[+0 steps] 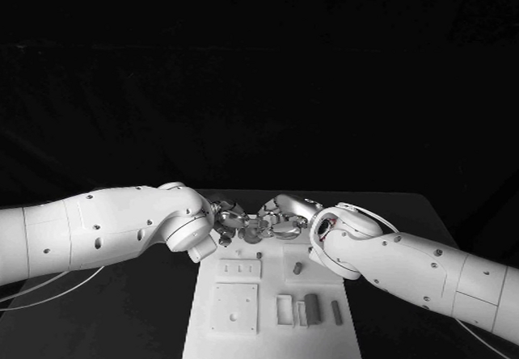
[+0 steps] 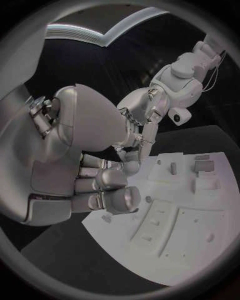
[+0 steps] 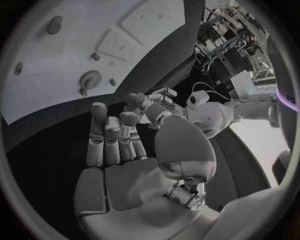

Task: Assemble the parts on the task board

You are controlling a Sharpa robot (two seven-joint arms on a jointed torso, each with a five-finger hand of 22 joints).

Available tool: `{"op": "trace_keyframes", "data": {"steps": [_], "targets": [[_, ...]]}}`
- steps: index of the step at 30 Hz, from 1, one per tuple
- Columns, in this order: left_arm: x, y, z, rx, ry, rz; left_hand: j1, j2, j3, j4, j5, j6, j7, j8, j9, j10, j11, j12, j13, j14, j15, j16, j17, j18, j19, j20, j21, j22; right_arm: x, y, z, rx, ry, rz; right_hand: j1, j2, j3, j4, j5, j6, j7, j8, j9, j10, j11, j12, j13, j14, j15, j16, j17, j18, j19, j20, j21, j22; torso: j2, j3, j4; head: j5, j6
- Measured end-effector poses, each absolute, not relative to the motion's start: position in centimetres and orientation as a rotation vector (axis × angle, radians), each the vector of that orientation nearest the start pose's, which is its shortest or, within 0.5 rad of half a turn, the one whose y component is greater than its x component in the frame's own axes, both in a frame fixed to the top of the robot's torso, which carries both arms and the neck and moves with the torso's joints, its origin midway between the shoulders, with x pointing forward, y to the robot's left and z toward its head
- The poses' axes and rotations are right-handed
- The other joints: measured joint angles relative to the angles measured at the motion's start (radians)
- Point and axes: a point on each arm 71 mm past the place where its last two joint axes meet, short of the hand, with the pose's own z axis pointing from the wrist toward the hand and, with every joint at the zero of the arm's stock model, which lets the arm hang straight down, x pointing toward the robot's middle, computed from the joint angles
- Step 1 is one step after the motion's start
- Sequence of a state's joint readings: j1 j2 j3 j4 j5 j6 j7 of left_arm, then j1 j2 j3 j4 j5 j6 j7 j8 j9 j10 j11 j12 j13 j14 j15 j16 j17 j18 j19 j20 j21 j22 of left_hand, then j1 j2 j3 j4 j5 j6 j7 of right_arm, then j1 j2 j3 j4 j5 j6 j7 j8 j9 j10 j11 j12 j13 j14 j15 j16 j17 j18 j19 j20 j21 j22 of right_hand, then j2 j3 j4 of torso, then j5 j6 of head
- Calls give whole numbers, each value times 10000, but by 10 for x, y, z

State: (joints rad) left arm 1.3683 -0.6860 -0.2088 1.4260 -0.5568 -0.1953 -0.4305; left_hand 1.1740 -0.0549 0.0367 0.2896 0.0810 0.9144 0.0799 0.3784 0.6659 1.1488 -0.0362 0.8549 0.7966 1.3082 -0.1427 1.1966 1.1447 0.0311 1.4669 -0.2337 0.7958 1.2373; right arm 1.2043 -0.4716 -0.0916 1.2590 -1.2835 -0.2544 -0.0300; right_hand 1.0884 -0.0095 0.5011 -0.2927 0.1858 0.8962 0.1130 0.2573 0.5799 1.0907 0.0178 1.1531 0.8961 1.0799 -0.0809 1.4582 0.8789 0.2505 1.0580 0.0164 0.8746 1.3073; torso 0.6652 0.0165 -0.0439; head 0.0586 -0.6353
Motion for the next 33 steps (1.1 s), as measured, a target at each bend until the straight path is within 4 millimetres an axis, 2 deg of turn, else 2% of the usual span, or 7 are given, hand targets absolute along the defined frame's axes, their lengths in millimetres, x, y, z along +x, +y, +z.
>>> {"op": "trace_keyframes", "data": {"steps": [8,11,23,31,33], "targets": [[503,171,-204,-7015,21957,-7039,318,132,0,0,0,56,-12,-141,-17,0,0,0,-14,16,16,0,31,0,-1,1,54,16,508,-75,-214,-1710,17779,8732,0,0,0,0,0,0,0,0,0,1,0,0,0,0,0,0,-5,0,0,0,0,0,2,-1,1,2,-14],[503,170,-204,-7051,21958,-7019,550,129,0,-1,160,-54,95,-299,-47,-75,74,-25,-27,16,16,1,31,0,-2,2,54,16,508,-74,-214,-1725,17792,8741,0,0,0,0,0,0,0,-1,-1,1,0,0,0,0,1,0,-9,0,0,0,0,0,3,-1,2,2,-16],[502,169,-204,-7102,22014,-7020,880,249,-82,-29,195,-143,98,-307,-16,-74,74,-39,-37,16,17,1,40,0,-17,17,54,27,507,-73,-215,-1753,17839,8709,1,0,0,0,0,0,0,-2,-4,2,-1,0,-8,-7,9,0,-9,-1,-1,1,0,0,4,-7,1,24,-38],[502,169,-204,-7119,22035,-7017,1572,558,-101,-20,612,-34,75,-308,33,-74,74,-39,-77,18,19,1,71,-1,-17,17,54,40,507,-73,-215,-1770,17851,8676,1,-1,-1,-1,-1,0,0,-2,23,2,-1,0,-8,-12,16,0,-8,-1,-2,2,0,0,-1,-7,6,32,-39],[502,169,-204,-7120,22038,-7024,1874,712,-145,-49,903,-33,76,-309,36,-74,74,-39,-84,33,34,0,71,-1,-17,17,54,52,507,-73,-215,-1775,17860,8666,1,-1,-2,-2,-1,0,0,-22,28,3,-1,0,-7,-12,17,0,-8,0,-2,3,0,0,0,-7,8,32,-37]]}}
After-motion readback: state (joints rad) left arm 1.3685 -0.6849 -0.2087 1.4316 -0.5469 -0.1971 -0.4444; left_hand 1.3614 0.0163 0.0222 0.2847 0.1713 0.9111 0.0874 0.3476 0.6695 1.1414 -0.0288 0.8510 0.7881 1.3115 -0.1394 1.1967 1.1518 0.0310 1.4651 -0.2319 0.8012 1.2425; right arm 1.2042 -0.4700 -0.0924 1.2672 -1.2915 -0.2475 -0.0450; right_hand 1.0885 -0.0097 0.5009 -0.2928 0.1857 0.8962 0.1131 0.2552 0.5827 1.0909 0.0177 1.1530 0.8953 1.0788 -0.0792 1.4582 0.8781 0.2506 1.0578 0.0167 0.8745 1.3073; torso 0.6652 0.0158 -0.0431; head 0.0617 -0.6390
